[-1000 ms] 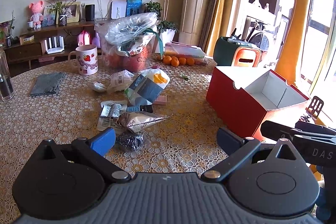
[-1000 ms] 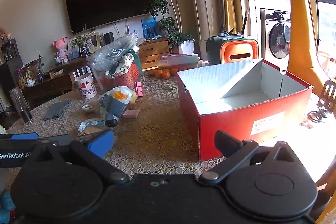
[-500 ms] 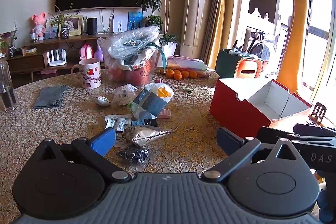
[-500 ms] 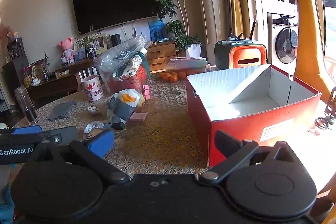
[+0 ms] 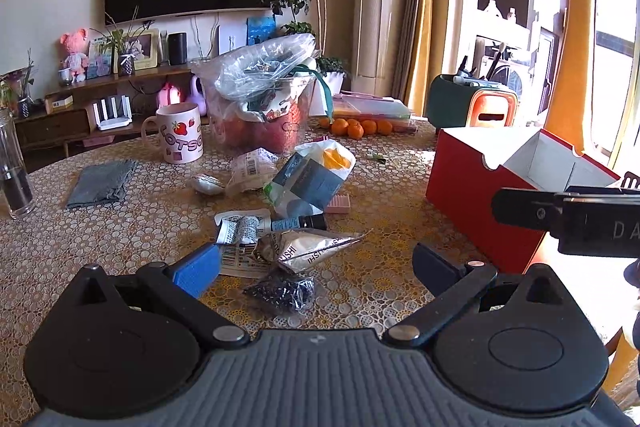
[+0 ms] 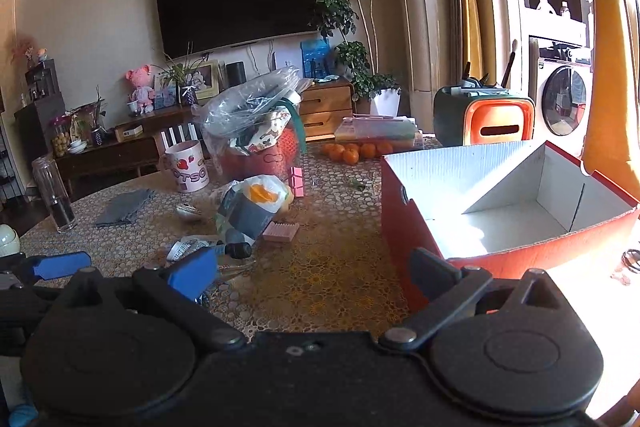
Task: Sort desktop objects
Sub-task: 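Move both tools toward the snack packets on the table, then grasp the silver snack packet with the right gripper while the left grasps the dark-item bag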
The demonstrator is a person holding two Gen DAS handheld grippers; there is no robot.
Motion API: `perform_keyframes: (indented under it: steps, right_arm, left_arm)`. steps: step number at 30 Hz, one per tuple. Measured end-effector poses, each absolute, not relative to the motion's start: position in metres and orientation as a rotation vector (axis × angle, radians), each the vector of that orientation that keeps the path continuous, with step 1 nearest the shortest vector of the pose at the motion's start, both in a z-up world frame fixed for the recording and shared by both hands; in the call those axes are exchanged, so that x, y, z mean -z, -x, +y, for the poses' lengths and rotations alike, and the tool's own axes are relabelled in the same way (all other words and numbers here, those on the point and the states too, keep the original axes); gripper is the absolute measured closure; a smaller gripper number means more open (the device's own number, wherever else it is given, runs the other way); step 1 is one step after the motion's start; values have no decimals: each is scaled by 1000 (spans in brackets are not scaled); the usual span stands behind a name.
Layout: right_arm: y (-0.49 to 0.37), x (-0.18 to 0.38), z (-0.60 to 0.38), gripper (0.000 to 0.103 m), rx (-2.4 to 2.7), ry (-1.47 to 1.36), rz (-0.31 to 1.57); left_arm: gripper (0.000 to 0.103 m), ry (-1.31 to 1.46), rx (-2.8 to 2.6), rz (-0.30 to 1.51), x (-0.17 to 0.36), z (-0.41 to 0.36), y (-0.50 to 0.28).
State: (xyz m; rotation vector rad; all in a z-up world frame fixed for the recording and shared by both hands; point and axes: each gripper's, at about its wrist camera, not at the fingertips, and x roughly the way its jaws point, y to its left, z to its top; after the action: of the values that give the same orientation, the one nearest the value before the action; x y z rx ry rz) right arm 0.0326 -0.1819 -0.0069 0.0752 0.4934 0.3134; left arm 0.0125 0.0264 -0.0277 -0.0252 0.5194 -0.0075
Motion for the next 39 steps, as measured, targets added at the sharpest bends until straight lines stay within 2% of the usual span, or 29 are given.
perform_keyframes:
  steps: [17, 34, 39]
  right_arm:
    - [-100, 27, -99, 2, -451, 36, 579]
    - [-152, 65, -44, 4, -529, 106, 733]
    - [-163, 76, -43, 9, -530, 85, 792]
  left_arm:
    - [0, -16, 24, 614, 90, 44, -61]
    - [1, 8, 58, 662, 115, 52, -86]
    - [1, 13, 62, 672, 120, 55, -90]
